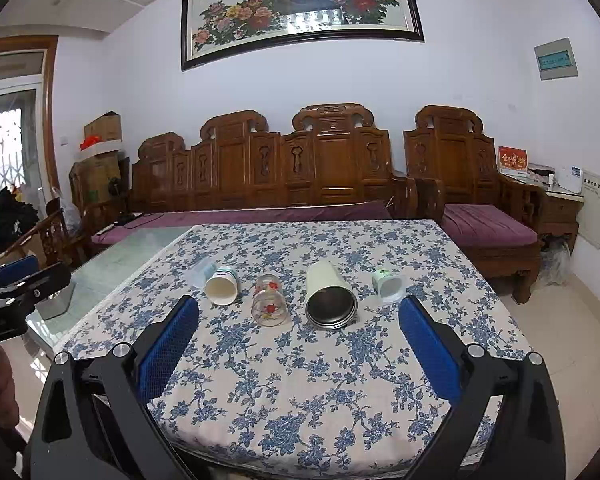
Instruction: Flip cup upside down
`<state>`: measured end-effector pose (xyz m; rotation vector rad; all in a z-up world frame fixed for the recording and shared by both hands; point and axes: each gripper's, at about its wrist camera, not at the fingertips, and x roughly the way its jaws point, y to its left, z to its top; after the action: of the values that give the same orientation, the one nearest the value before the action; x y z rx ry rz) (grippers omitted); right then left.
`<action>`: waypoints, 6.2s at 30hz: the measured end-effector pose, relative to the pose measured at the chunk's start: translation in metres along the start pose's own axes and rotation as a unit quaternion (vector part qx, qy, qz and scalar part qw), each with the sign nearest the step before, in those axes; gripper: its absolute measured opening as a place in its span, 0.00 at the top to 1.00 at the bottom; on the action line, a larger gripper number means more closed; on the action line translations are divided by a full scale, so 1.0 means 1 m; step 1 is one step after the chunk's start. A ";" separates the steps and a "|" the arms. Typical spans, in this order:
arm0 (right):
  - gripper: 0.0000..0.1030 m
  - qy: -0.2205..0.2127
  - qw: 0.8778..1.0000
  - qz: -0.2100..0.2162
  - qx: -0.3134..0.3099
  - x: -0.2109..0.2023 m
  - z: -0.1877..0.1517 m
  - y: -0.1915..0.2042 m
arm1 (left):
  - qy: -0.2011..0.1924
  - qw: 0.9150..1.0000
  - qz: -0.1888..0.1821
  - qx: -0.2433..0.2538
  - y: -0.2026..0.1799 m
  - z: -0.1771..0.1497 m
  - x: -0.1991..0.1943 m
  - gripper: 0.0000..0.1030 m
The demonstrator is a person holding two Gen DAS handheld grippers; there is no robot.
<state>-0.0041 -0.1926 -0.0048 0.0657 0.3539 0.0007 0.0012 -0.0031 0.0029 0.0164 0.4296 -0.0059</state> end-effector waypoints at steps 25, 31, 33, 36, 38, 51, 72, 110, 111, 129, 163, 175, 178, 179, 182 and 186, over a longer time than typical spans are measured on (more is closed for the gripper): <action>0.02 0.000 1.000 0.003 -0.001 -0.001 -0.001 0.001 | -0.002 1.000 -0.001 0.001 -0.002 0.000 -0.001 0.08; 0.02 0.006 1.000 0.003 0.001 0.003 -0.005 0.000 | 0.008 1.000 0.001 0.001 -0.002 -0.005 0.005 0.08; 0.02 0.010 1.000 0.003 0.002 0.006 -0.007 -0.002 | 0.015 1.000 0.001 0.003 -0.002 -0.007 0.010 0.08; 0.02 0.019 1.000 0.010 0.009 0.014 -0.009 -0.007 | 0.027 1.000 -0.001 0.005 -0.001 -0.012 0.020 0.08; 0.02 0.027 1.000 0.009 0.010 0.021 -0.012 -0.010 | 0.041 0.999 0.001 0.010 -0.003 -0.016 0.030 0.08; 0.02 0.052 0.998 -0.030 -0.011 0.086 -0.020 -0.038 | 0.132 0.991 -0.021 0.033 -0.004 -0.036 0.114 0.08; 0.09 0.113 0.992 -0.061 -0.006 0.231 0.024 -0.126 | 0.182 0.974 -0.115 0.077 -0.044 -0.025 0.242 0.08; 0.53 0.302 0.952 0.035 -0.021 0.279 0.007 -0.103 | 0.176 0.975 -0.130 0.043 -0.028 -0.025 0.205 0.08; 0.53 0.300 0.953 0.039 -0.024 0.272 0.005 -0.095 | 0.176 0.975 -0.127 0.042 -0.026 -0.026 0.201 0.08; 0.52 0.320 0.937 0.142 -0.013 0.247 -0.065 0.045 | 0.197 0.979 -0.058 -0.009 0.054 -0.052 0.165 0.08; 0.21 0.153 0.987 0.049 0.003 0.165 -0.072 -0.037 | 0.325 0.940 -0.080 -0.066 -0.040 -0.061 0.253 0.35; 0.21 0.143 0.987 0.062 0.026 0.161 -0.068 -0.044 | 0.405 0.907 -0.063 -0.093 -0.057 -0.075 0.284 0.45; 0.21 0.141 0.987 0.064 0.030 0.160 -0.067 -0.045 | 0.422 0.899 -0.061 -0.098 -0.057 -0.079 0.291 0.45; 0.21 0.140 0.988 0.065 0.030 0.160 -0.067 -0.045 | 0.427 0.897 -0.060 -0.101 -0.056 -0.081 0.293 0.45; 0.21 0.139 0.987 0.067 0.030 0.159 -0.067 -0.044 | 0.440 0.887 -0.066 -0.122 -0.050 -0.084 0.300 0.45; 0.21 0.141 0.987 0.070 0.028 0.160 -0.068 -0.042 | 0.447 0.882 -0.073 -0.132 -0.047 -0.083 0.305 0.45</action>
<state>0.1218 -0.2281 -0.1261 0.1473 0.6326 0.1395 0.2437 -0.0493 -0.2007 -0.2951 1.3586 -0.0926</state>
